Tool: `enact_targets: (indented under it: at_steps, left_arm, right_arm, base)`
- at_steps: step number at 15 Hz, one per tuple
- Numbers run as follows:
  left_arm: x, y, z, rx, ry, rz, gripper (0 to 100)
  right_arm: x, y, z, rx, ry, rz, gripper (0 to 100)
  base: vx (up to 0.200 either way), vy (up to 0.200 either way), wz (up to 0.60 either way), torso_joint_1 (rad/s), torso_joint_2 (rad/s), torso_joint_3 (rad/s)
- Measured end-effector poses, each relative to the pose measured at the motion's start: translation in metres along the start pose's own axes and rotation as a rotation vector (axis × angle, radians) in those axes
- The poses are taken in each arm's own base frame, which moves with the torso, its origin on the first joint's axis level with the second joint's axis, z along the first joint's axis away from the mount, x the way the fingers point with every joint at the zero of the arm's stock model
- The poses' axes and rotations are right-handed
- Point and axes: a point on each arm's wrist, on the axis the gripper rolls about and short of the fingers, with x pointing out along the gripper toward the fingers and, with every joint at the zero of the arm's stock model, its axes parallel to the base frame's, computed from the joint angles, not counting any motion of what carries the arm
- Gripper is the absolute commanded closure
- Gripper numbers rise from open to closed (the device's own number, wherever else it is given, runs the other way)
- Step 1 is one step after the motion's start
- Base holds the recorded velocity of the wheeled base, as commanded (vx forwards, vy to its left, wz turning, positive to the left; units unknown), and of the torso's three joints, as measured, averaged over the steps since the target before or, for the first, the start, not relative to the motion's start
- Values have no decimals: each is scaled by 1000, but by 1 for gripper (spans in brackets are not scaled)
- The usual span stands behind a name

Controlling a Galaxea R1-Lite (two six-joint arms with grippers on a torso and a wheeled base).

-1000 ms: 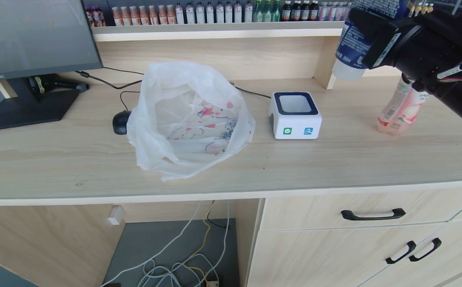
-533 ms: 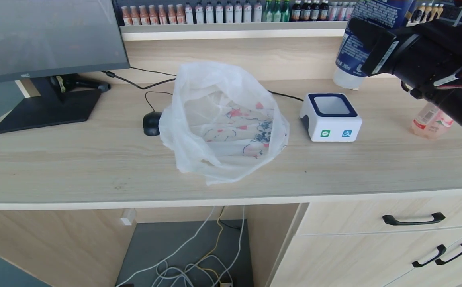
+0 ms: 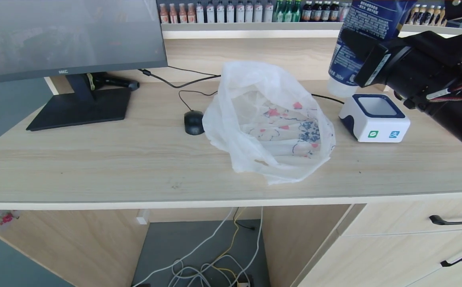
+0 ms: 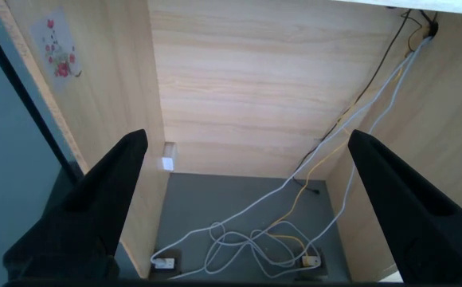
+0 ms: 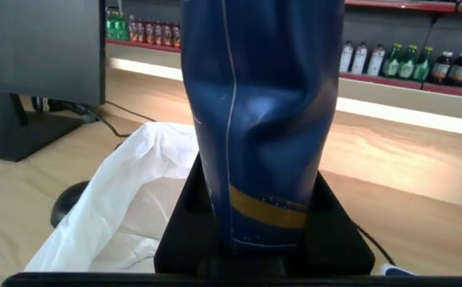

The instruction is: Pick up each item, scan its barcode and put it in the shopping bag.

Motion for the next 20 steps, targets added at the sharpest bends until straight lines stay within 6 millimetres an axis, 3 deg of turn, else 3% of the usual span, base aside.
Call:
enact_targets:
  at_steps: [8, 15, 20]
  left_arm:
    - [0, 0, 0, 0, 0, 0, 0]
    - [0, 0, 0, 1, 0, 0, 0]
    - [0, 0, 0, 0, 0, 0, 0]
  right_arm:
    - [4, 1, -2, 2, -4, 1, 100]
    - [35, 14, -21, 54, 3, 27, 100]
    - [65, 53, -44, 146, 20, 74, 100]
  base:
    - [0, 0, 0, 0, 0, 0]
    - [0, 0, 0, 0, 0, 0]
    - [0, 0, 0, 0, 0, 0]
